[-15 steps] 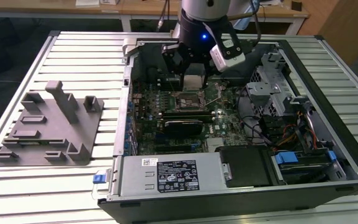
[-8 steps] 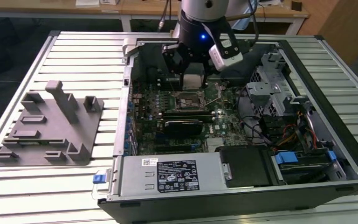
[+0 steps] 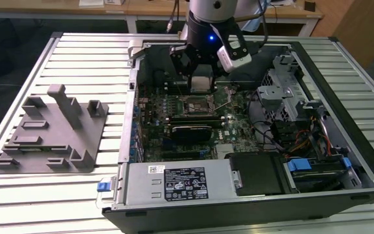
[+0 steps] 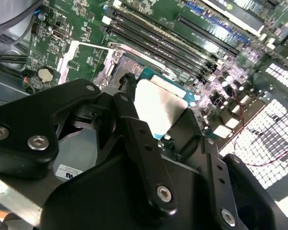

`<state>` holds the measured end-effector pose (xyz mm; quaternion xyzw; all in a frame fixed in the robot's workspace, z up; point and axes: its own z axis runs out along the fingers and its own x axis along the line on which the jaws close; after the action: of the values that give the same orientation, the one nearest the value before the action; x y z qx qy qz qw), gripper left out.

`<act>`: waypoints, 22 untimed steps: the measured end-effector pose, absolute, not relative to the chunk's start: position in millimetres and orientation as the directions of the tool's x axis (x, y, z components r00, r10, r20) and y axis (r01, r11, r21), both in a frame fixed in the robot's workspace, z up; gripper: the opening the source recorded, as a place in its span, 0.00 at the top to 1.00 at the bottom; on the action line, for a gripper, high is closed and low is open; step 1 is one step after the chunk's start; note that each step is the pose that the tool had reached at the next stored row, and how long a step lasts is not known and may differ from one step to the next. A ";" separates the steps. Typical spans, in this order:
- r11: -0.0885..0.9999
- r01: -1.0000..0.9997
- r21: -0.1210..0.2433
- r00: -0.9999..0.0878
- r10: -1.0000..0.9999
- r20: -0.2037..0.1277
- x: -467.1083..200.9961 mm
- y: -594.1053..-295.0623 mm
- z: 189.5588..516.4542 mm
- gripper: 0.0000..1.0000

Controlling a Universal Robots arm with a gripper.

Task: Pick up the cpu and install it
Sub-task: 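Pick up the cpu and move it towards the insertion slot, then place the cpu into insertion slot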

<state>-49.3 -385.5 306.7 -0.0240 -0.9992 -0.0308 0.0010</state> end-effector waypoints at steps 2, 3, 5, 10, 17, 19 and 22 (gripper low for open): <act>0.997 0.048 0.062 -0.999 0.048 0.003 -49.0 -383.1 305.2 0.46; 0.997 0.048 0.062 -0.999 0.047 0.003 -48.8 -381.8 304.5 0.46; 0.997 0.047 0.062 -0.999 0.047 0.004 -48.2 -379.4 303.2 0.46; 0.997 0.046 0.062 -0.999 0.046 0.004 -46.3 -374.2 299.4 0.46; 0.997 0.046 0.062 -0.999 0.046 0.004 -46.3 -374.2 299.4 0.46; 0.997 0.046 0.062 -0.999 0.046 0.004 -46.4 -374.2 299.4 0.46; 0.997 0.046 0.062 -0.999 0.046 0.004 -46.4 -374.1 299.4 0.46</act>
<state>-46.4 -374.1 299.4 -0.0231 -0.9992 -0.0313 0.0013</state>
